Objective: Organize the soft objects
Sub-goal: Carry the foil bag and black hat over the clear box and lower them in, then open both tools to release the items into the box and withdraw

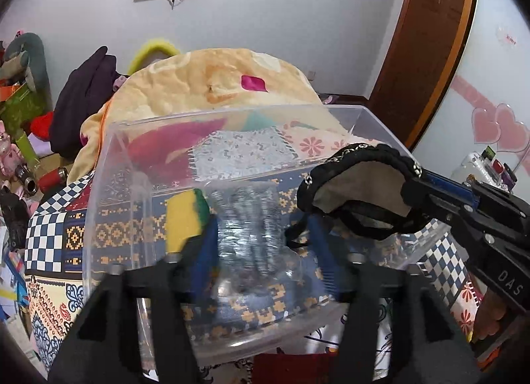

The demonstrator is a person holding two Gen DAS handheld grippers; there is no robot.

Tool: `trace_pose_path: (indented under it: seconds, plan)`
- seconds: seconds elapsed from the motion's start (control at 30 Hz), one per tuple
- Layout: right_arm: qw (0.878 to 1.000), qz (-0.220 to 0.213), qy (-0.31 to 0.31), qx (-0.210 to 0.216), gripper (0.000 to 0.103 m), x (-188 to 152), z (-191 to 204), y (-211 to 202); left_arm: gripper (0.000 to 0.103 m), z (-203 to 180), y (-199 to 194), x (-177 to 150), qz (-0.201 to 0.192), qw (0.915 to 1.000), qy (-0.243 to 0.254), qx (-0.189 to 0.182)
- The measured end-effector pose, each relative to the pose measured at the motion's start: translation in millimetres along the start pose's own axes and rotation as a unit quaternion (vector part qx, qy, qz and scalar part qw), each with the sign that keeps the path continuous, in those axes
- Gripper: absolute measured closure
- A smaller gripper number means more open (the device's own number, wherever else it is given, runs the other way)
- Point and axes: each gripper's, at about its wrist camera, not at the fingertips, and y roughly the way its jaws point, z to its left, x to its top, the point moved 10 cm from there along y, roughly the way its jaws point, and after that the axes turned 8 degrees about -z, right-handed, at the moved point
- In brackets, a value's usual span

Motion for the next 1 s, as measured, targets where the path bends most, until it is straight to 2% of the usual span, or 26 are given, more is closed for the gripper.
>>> trace_pose_path:
  seconds: [0.1, 0.2, 0.3, 0.37, 0.5, 0.63, 0.8, 1.0]
  plan:
    - [1.0, 0.0, -0.001, -0.001, 0.08, 0, -2, -4, 0.037, 1, -6, 2, -0.002, 1.0, 0.009, -0.002]
    - [1.0, -0.004, 0.0, 0.002, 0.071, 0, -3, -11, 0.037, -2, -15, 1, -0.002, 0.9996, 0.024, -0.01]
    - [1.0, -0.019, -0.003, -0.002, 0.059, 1, -5, -23, 0.029, -1, -31, 0, -0.017, 0.9989, 0.044, 0.007]
    - [1.0, -0.029, -0.006, -0.001, 0.056, 2, -6, -33, 0.029, 2, -41, 0, -0.026, 0.9983, 0.05, 0.013]
    - [0.999, -0.043, -0.009, 0.0, 0.05, 2, -5, -50, 0.029, 7, -66, -1, -0.043, 0.998, 0.042, 0.017]
    - [0.999, -0.052, -0.005, 0.005, 0.038, -4, -3, -65, 0.026, 10, -95, -5, -0.063, 0.9968, 0.039, 0.03]
    - [0.999, -0.036, 0.003, 0.015, 0.038, -25, 3, -71, 0.024, 7, -118, -21, -0.069, 0.997, 0.025, 0.023]
    - [0.999, 0.009, 0.017, 0.029, 0.038, -61, 10, -65, 0.024, 1, -121, -51, -0.049, 0.9986, 0.01, 0.017]
